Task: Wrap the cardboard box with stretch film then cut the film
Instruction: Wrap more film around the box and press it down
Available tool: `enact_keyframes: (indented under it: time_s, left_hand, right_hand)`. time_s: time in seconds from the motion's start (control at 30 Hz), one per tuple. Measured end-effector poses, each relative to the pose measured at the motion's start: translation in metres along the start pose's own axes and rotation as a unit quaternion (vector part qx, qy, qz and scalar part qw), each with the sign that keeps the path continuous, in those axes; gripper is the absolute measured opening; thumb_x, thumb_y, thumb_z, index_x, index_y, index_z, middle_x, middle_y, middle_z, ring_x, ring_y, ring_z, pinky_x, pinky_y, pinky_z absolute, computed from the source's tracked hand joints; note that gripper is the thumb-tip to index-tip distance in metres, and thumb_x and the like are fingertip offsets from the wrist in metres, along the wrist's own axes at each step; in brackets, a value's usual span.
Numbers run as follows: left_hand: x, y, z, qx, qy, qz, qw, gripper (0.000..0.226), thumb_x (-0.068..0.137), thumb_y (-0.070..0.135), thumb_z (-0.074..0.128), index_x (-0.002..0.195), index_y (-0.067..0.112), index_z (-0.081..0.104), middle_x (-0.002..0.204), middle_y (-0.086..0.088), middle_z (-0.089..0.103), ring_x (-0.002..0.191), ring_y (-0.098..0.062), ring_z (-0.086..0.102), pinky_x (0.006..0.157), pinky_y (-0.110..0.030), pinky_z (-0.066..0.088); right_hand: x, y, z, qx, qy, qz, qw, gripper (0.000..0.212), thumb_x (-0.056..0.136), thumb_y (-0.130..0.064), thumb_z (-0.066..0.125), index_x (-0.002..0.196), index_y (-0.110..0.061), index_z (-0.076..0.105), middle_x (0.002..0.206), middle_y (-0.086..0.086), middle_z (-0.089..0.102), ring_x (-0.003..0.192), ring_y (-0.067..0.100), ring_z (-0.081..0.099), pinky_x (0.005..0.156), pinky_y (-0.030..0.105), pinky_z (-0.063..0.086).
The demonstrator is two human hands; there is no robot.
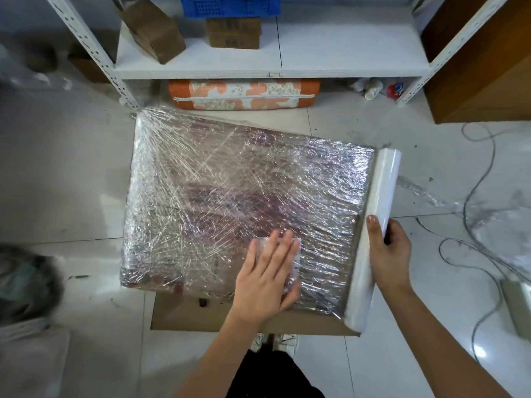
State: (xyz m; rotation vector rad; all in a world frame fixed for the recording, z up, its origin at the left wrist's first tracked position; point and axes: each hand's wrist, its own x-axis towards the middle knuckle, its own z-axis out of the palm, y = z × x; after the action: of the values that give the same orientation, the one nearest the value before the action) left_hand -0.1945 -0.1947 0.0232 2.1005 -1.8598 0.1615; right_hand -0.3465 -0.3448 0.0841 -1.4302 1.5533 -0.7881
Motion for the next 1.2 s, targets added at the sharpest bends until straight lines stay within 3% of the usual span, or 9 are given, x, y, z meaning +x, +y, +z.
enact_keyframes:
  time_s: [0.1,0.27,0.4,0.53,0.73,0.83,0.93,1.03,1.2]
  left_hand:
    - [-0.017,0.006,0.012,0.036,-0.061,0.102,0.992,0.059,0.101,0.038,0.008,0.15,0.008,-0.001,0.158,-0.009,-0.01,0.146,-0.021,-0.003,0.118,-0.043,-0.007]
    - [-0.015,0.023,0.012,0.014,-0.045,0.105,0.993,0.061,0.1,0.038,0.013,0.15,0.005,0.0,0.158,-0.01,-0.006,0.146,-0.023,-0.002,0.118,-0.043,-0.006]
    - [-0.009,0.044,0.022,0.005,-0.107,0.159,0.981,0.058,0.1,0.037,0.015,0.149,0.006,0.011,0.157,-0.01,0.001,0.146,-0.025,-0.005,0.118,-0.044,-0.006]
    - [-0.01,0.043,0.029,0.025,-0.139,0.157,0.977,0.061,0.099,0.037,0.017,0.149,0.003,0.008,0.156,-0.01,0.006,0.146,-0.025,-0.003,0.117,-0.046,-0.008]
    - [-0.007,0.052,-0.008,-0.048,-0.098,0.122,0.986,0.053,0.096,0.035,0.027,0.139,0.009,0.044,0.15,-0.008,0.03,0.142,-0.024,0.02,0.118,-0.043,0.003]
    - [0.036,0.05,-0.018,-0.053,-0.036,0.073,0.995,0.053,0.095,0.033,0.03,0.142,0.006,0.034,0.15,-0.007,0.031,0.14,-0.025,0.025,0.118,-0.044,0.004]
    - [0.069,0.047,-0.002,-0.039,-0.075,0.039,0.996,0.056,0.099,0.035,0.018,0.146,0.006,0.02,0.155,-0.009,0.018,0.144,-0.026,0.015,0.117,-0.047,0.002]
    - [0.066,0.05,0.013,-0.017,-0.107,0.042,0.993,0.059,0.099,0.038,0.015,0.148,0.006,0.014,0.157,-0.01,0.013,0.145,-0.025,0.01,0.117,-0.05,0.005]
    - [0.064,0.052,0.012,-0.004,-0.085,0.046,0.995,0.058,0.098,0.037,0.019,0.148,0.008,0.017,0.156,-0.01,0.016,0.145,-0.025,0.011,0.117,-0.049,0.006]
  right_hand:
    - [0.002,0.001,0.002,-0.001,0.001,-0.002,1.0,0.024,0.093,-0.031,0.054,0.082,-0.01,0.052,0.066,-0.002,0.048,0.05,-0.007,0.047,0.049,0.005,0.038]
    - [0.004,0.0,0.004,-0.012,0.008,-0.015,1.0,0.026,0.093,-0.03,0.054,0.076,-0.011,0.05,0.061,-0.003,0.045,0.048,-0.005,0.043,0.047,0.007,0.034]
    - [0.004,0.0,0.005,-0.009,0.014,-0.015,1.0,0.024,0.093,-0.027,0.056,0.079,-0.008,0.051,0.062,-0.004,0.047,0.048,-0.006,0.045,0.048,0.007,0.035]
    - [0.001,-0.001,0.005,0.016,0.017,-0.001,1.0,0.018,0.094,-0.019,0.055,0.08,-0.009,0.049,0.064,-0.004,0.046,0.048,-0.007,0.046,0.048,0.007,0.035]
    - [-0.01,0.0,0.003,0.064,-0.006,0.015,0.998,0.011,0.091,-0.013,0.047,0.096,-0.004,0.051,0.072,-0.001,0.052,0.052,-0.006,0.051,0.051,0.008,0.039]
    - [-0.012,0.002,-0.005,0.056,-0.057,0.028,0.996,0.013,0.095,-0.018,0.049,0.104,-0.011,0.053,0.086,-0.008,0.057,0.076,-0.005,0.054,0.072,0.014,0.042]
    - [-0.006,0.005,-0.023,0.061,-0.16,0.034,0.985,0.022,0.097,-0.02,0.047,0.118,-0.017,0.052,0.105,-0.008,0.061,0.096,0.001,0.058,0.084,0.017,0.045]
    - [0.002,0.005,-0.036,0.007,-0.2,0.017,0.98,0.027,0.096,-0.022,0.05,0.121,-0.018,0.044,0.108,-0.009,0.057,0.097,0.004,0.057,0.083,0.022,0.045]
    - [0.011,0.011,-0.038,0.004,-0.172,0.04,0.984,0.043,0.083,-0.026,0.069,0.116,-0.018,0.043,0.104,-0.009,0.058,0.094,0.007,0.06,0.078,0.019,0.05]
